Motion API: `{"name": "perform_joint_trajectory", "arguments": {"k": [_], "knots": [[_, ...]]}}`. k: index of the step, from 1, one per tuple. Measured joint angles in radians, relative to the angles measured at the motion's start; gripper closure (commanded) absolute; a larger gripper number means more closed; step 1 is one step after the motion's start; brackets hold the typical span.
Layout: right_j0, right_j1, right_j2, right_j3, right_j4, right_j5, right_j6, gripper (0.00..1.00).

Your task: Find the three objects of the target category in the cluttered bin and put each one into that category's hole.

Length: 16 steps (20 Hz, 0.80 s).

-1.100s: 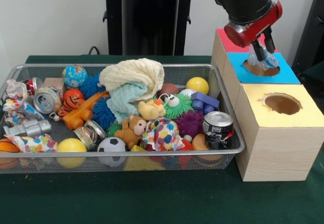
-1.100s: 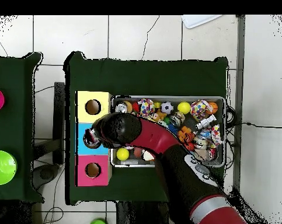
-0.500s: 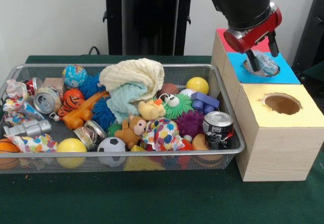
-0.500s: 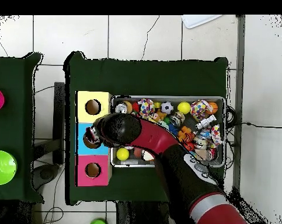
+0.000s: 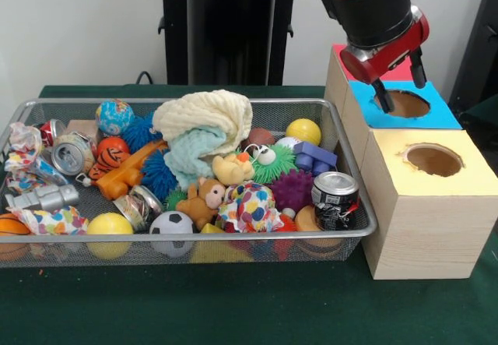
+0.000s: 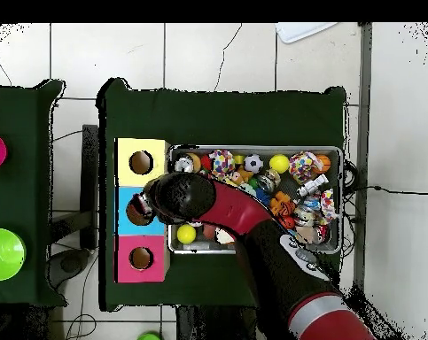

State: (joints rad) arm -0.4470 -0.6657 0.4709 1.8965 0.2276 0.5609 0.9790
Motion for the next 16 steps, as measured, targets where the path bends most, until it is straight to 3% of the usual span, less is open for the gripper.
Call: {"name": "perform_joint_trajectory", "arguments": {"k": [9, 16], "knots": [[0.003, 0.001, -0.003, 0.0, 0.0, 0.023, 0.0, 0.0], [0.003, -0.002, -0.027, -0.003, 0.0, 0.108, 0.0, 0.0]]}}
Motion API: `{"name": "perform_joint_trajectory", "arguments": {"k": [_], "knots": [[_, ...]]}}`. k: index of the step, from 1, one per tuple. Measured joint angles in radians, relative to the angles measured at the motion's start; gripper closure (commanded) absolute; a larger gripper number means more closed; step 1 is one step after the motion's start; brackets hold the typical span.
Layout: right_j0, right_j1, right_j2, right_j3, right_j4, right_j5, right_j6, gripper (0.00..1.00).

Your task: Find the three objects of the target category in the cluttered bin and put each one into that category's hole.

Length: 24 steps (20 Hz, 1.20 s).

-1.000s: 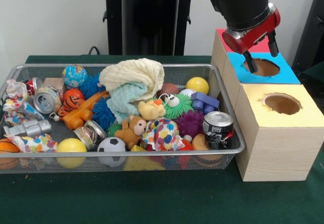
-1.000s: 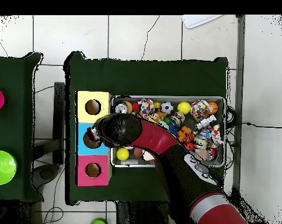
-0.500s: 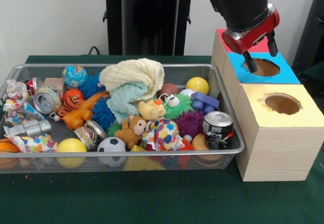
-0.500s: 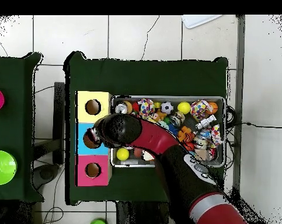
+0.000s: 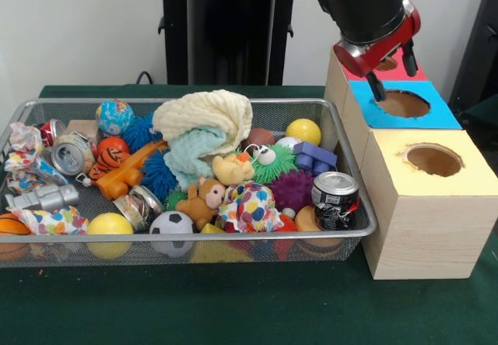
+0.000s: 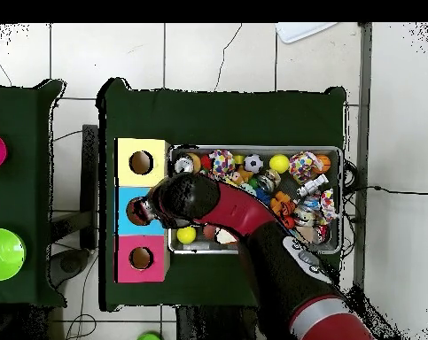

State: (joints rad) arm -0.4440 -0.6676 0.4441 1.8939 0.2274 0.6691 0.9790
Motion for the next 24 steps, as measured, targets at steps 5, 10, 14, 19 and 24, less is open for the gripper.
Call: {"name": "perform_joint_trajectory", "arguments": {"k": [5, 10, 14, 19, 24], "knots": [[-0.005, -0.013, -0.038, -0.007, -0.006, 0.042, 0.0, 0.0], [-0.009, -0.02, -0.062, -0.021, -0.03, 0.054, 0.0, 0.0], [-0.011, -0.026, -0.089, -0.041, -0.062, 0.064, 0.0, 0.0], [-0.02, -0.031, -0.122, -0.085, -0.113, 0.068, 0.0, 0.0], [-0.034, -0.03, -0.152, -0.131, -0.154, 0.068, 0.0, 0.0]]}}
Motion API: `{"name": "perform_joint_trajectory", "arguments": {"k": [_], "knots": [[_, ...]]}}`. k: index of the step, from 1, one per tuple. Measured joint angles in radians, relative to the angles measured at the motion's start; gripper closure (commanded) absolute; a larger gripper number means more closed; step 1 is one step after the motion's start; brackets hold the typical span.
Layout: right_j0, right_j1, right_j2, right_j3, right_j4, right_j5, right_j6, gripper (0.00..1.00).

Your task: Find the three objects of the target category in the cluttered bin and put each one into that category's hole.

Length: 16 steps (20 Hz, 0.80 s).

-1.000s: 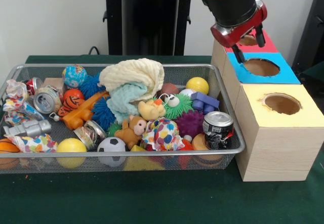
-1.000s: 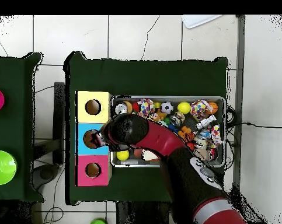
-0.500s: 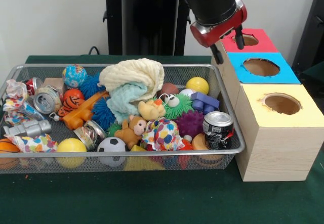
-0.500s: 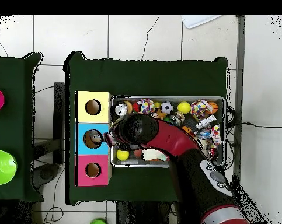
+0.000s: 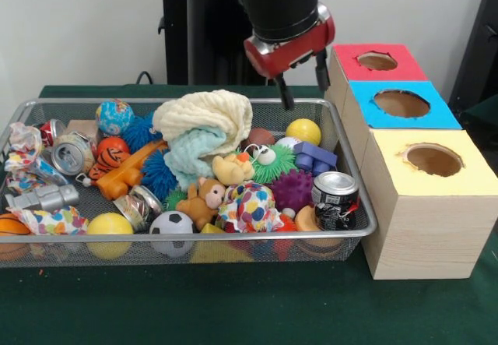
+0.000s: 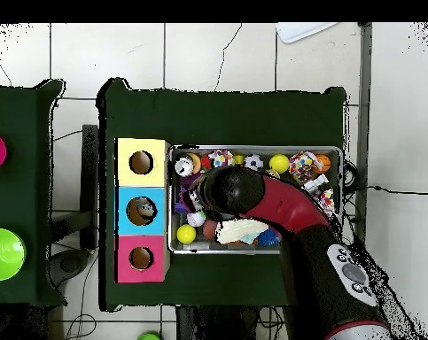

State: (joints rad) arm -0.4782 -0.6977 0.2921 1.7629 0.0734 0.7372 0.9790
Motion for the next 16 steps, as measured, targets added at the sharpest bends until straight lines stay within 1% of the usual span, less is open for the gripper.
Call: {"name": "perform_joint_trajectory", "arguments": {"k": [6, 11, 16], "knots": [[-0.022, 0.007, -0.016, -0.05, -0.031, 0.0, 0.0, 0.0], [-0.047, 0.023, -0.021, -0.097, -0.071, 0.0, 0.0, 0.0], [-0.073, 0.036, -0.021, -0.125, -0.105, 0.0, 0.0, 0.0]]}}
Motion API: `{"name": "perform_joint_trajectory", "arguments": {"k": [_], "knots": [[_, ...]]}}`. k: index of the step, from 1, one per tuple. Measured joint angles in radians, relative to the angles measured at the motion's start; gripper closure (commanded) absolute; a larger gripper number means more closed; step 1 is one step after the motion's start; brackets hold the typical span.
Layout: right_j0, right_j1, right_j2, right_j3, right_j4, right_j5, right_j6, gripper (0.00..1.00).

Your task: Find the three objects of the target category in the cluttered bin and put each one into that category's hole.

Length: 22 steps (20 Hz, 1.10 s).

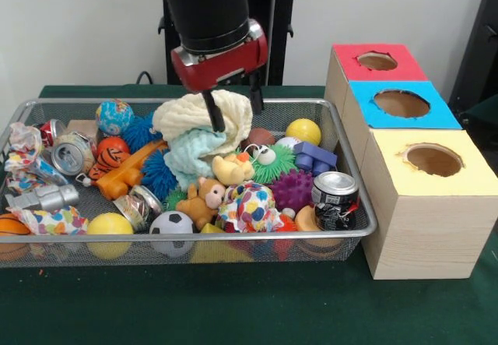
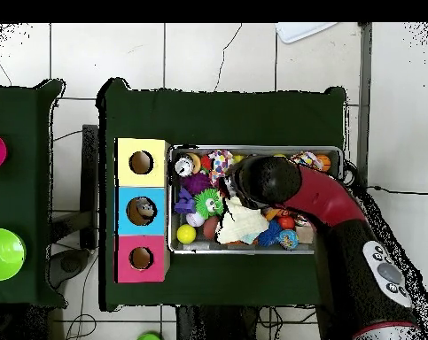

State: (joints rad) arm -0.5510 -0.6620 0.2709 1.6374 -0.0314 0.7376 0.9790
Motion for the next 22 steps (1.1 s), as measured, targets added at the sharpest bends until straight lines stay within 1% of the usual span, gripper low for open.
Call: {"name": "perform_joint_trajectory", "arguments": {"k": [4, 8, 12, 16, 17, 18, 22], "knots": [[-0.025, 0.007, 0.0, -0.019, -0.033, 0.0, 0.0, 0.0], [-0.044, 0.023, 0.0, -0.063, -0.098, 0.0, 0.0, 0.0], [-0.048, 0.033, 0.0, -0.107, -0.155, 0.0, 0.0, 0.0], [-0.051, 0.043, 0.0, -0.148, -0.196, 0.006, 0.0, 0.0], [-0.052, 0.045, 0.0, -0.159, -0.206, 0.009, 0.0, 0.0], [-0.053, 0.052, 0.0, -0.192, -0.235, 0.024, 0.0, 0.0], [-0.053, 0.064, 0.0, -0.239, -0.278, 0.049, 0.0, 0.0]]}}
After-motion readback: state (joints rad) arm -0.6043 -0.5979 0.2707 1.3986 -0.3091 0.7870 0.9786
